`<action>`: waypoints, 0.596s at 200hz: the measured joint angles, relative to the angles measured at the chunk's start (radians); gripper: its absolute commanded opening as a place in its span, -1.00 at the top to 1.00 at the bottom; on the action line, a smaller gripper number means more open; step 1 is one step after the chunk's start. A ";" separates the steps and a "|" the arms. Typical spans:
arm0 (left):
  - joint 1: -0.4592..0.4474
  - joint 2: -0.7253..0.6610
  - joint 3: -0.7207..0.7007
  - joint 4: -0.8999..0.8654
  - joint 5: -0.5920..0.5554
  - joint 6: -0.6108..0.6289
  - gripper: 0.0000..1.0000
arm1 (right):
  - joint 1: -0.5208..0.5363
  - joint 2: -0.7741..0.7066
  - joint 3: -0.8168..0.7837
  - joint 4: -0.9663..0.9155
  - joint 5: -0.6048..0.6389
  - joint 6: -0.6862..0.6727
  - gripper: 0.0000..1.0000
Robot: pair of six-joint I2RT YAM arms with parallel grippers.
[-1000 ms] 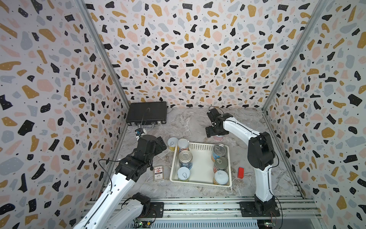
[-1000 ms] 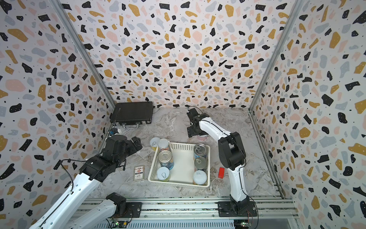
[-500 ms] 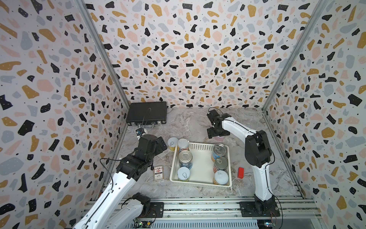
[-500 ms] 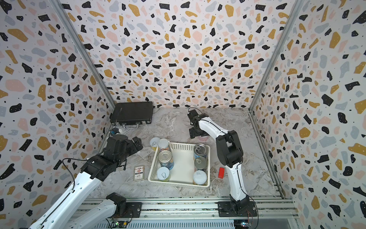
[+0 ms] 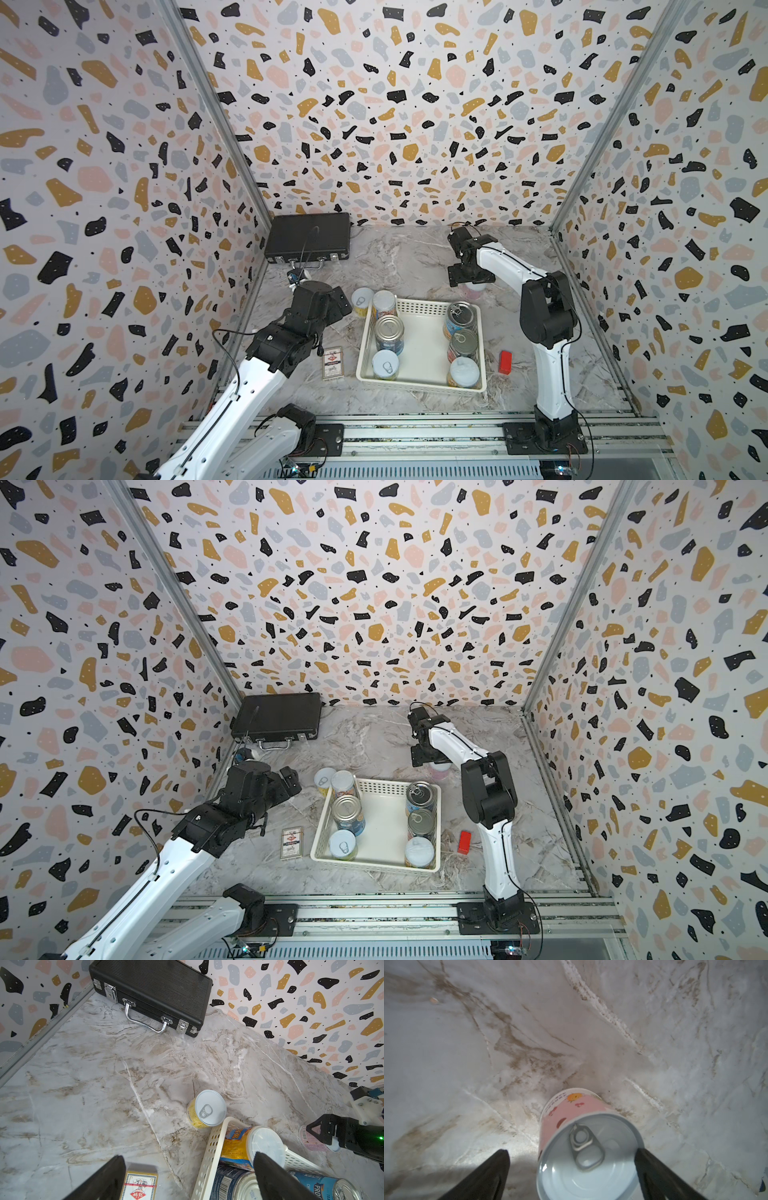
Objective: Put the canned food in the basket
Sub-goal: Move the canned food to the center of the board, then pick up the canned food from the center of the board.
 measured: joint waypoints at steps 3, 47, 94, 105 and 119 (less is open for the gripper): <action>0.000 0.000 0.000 0.000 0.000 0.000 -0.99 | 0.000 -0.003 -0.003 0.000 0.002 0.000 -1.00; 0.000 0.001 0.000 0.000 0.000 0.000 -0.99 | -0.003 -0.071 -0.069 0.013 0.011 0.003 -1.00; 0.001 0.004 0.000 0.000 0.001 0.000 -0.99 | -0.012 -0.081 -0.069 0.030 -0.004 0.010 -1.00; 0.001 0.004 0.000 0.000 0.002 0.000 -0.99 | -0.020 -0.081 -0.069 0.030 -0.016 0.013 -1.00; 0.001 0.004 0.000 0.000 0.005 0.000 -0.99 | -0.034 -0.079 -0.069 0.030 -0.035 0.017 -1.00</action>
